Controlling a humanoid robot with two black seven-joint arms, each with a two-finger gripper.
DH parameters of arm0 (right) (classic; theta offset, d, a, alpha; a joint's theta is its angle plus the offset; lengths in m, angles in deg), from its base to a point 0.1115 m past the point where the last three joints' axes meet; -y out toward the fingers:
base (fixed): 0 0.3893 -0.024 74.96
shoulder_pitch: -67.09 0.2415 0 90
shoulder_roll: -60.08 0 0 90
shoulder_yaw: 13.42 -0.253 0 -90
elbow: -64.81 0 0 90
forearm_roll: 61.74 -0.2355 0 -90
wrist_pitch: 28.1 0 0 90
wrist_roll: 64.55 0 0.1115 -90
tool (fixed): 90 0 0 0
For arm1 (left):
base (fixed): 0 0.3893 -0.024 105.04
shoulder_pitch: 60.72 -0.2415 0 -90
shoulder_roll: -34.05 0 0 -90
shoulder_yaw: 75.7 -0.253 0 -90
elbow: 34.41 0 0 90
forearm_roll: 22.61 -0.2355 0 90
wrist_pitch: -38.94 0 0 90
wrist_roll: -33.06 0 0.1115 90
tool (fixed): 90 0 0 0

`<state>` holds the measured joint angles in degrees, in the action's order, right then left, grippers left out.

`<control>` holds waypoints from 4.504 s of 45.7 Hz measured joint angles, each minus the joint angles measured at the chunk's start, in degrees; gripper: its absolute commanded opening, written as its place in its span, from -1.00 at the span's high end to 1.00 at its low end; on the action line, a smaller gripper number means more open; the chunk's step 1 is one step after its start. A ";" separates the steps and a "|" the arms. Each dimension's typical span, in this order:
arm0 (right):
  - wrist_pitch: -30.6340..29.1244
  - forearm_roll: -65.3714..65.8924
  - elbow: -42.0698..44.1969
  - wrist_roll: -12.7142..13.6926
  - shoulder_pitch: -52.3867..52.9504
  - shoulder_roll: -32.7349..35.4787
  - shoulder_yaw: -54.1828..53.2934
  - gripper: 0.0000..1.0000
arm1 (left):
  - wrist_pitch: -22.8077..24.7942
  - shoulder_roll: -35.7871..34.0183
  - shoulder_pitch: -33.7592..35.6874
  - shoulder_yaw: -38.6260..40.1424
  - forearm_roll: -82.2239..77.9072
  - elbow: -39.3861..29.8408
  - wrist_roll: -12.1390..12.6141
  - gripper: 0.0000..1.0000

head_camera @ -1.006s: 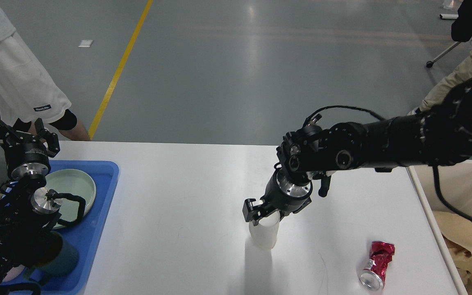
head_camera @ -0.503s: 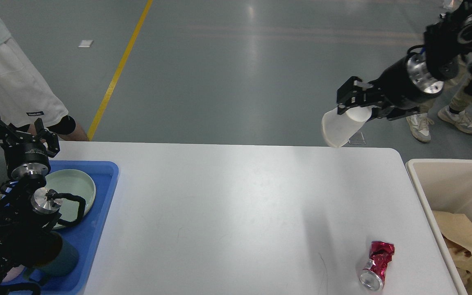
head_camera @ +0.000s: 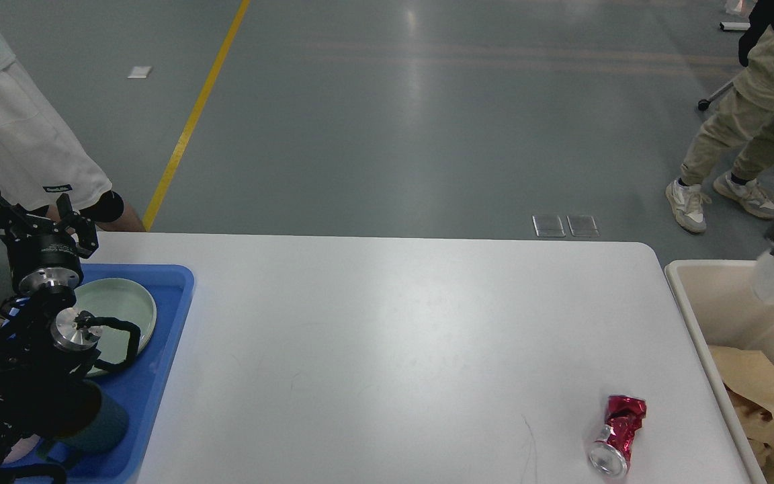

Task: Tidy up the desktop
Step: 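Lift the paper cup and drop it into the white bin, then bring the right gripper down toward the red crushed can, then close the right gripper on the red can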

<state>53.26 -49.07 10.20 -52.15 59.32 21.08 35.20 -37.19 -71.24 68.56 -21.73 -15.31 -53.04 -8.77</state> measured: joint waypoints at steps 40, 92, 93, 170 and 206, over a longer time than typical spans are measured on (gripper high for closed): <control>-1.85 0.49 6.48 -0.19 -7.91 -15.35 4.62 -1.00 | 0.03 0.00 0.00 0.00 0.00 0.00 0.00 -0.93; -30.99 -1.92 -18.05 -0.16 18.73 -29.54 9.48 -1.00 | -0.01 0.00 0.00 0.00 0.00 0.00 0.00 -0.93; -30.98 -1.97 -18.03 -0.15 18.34 -29.68 8.95 -1.00 | -0.01 0.00 0.00 0.00 0.00 0.00 0.00 -0.93; -27.46 -2.15 -6.34 0.53 -3.72 -29.92 4.54 -1.00 | -0.01 0.00 0.00 0.00 0.00 0.00 0.00 -0.93; -9.98 -2.55 -5.65 0.57 -11.91 -30.58 4.74 0.26 | -0.01 0.00 0.00 0.00 0.00 -0.01 0.00 -0.93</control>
<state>43.28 -51.61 4.55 -51.58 47.41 -9.50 39.93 -37.20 -71.24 68.56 -21.73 -15.31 -53.05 -8.78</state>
